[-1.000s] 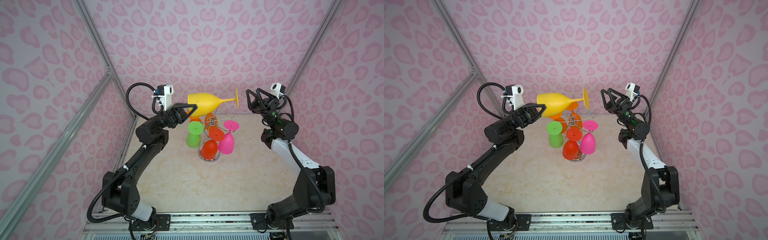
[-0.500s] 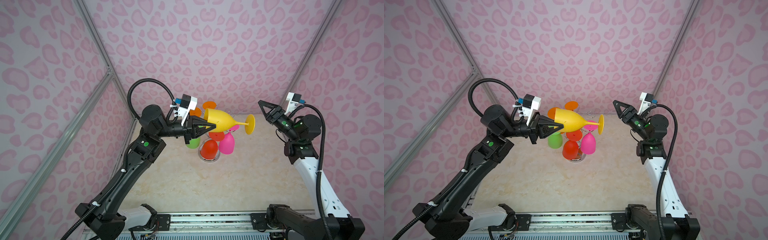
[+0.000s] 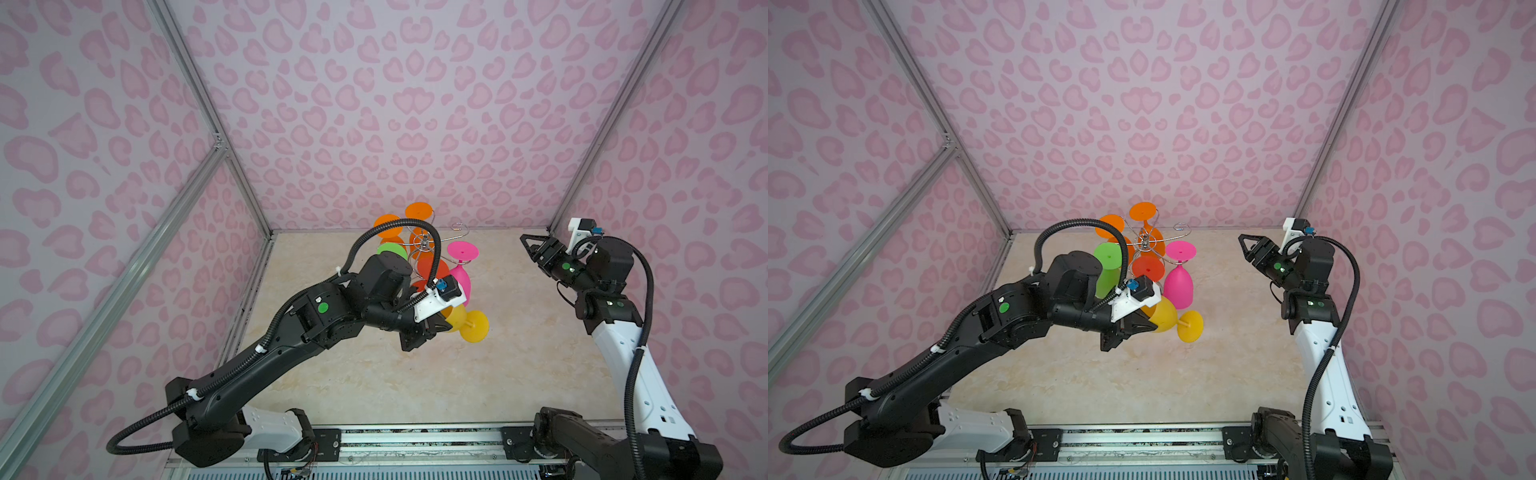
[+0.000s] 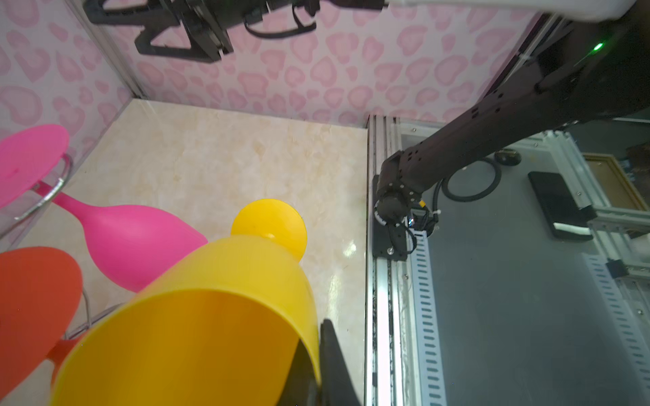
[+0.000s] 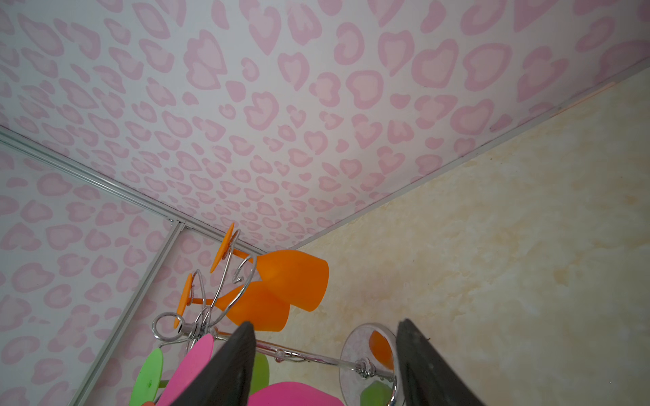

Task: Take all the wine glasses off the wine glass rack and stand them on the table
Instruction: 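Lower the yellow glass upright with the left gripper while the right gripper withdraws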

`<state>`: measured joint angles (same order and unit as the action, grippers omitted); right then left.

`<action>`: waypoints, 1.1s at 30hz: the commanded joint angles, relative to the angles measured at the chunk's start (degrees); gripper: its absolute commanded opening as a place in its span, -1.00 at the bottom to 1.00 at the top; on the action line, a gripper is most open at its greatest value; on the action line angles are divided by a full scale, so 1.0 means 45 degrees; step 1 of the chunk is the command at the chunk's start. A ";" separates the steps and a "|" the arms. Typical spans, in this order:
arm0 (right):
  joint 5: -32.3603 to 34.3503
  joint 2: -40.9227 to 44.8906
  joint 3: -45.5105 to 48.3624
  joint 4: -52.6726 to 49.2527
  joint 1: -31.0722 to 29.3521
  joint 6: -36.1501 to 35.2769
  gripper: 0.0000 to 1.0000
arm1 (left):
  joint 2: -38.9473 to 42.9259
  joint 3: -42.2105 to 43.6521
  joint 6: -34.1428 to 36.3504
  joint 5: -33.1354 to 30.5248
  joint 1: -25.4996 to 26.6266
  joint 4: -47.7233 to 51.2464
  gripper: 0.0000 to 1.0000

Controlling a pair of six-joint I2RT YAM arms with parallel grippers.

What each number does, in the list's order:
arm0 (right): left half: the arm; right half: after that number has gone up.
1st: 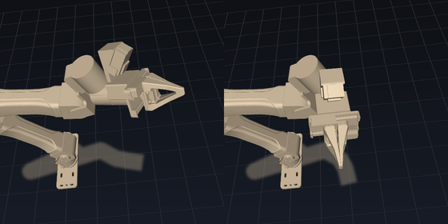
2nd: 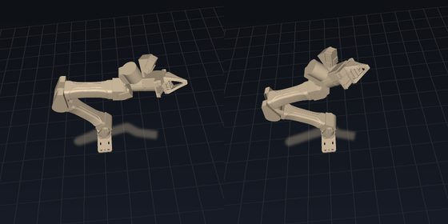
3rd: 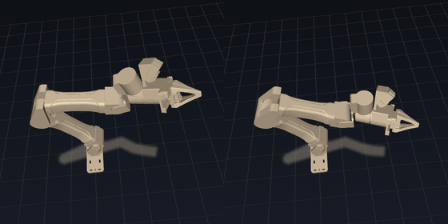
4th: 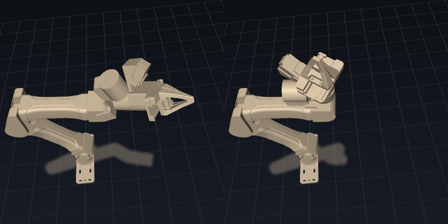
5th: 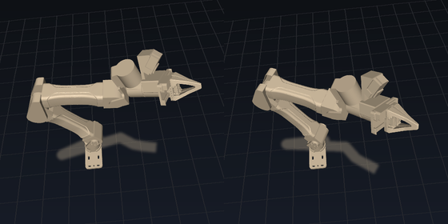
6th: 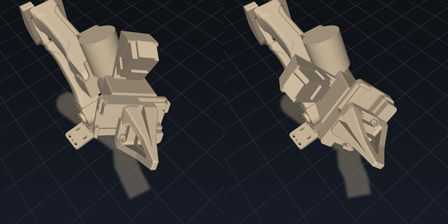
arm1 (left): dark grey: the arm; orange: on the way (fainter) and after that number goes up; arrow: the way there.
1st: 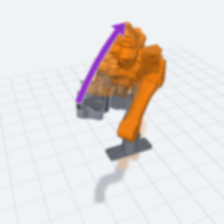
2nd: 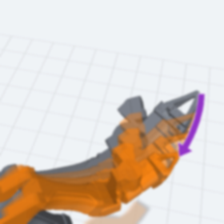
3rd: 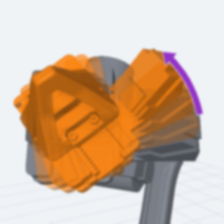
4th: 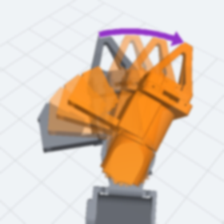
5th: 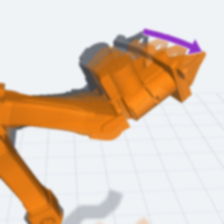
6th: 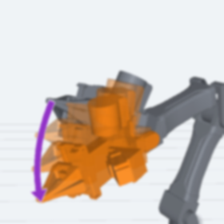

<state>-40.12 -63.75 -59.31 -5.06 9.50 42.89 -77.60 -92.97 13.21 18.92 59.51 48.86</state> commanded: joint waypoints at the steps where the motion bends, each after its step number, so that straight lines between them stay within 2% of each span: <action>1: 0.0082 -0.0146 0.0095 -0.0335 0.0038 -0.0199 0.28 | -0.0835 -0.0174 0.0347 -0.2717 0.0587 0.1670 -0.95; 15: 0.0146 0.0005 0.0207 -0.0635 0.0114 -0.0227 0.28 | -0.3865 0.0166 -0.0077 -0.3201 0.1151 0.2462 -0.95; 19: 0.0165 0.0064 0.0328 -0.0576 0.0145 -0.0199 0.28 | -0.4532 0.0238 -0.0396 -0.3805 0.1191 0.2451 -0.96; 33: 0.0030 -0.0091 0.0438 -0.0303 0.0175 0.0075 0.28 | -0.5243 0.0522 -0.0551 -0.3698 0.1210 0.2316 -0.96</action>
<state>-39.55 -63.79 -57.63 -7.97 10.24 42.68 -100.77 -90.87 11.33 2.52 64.95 59.44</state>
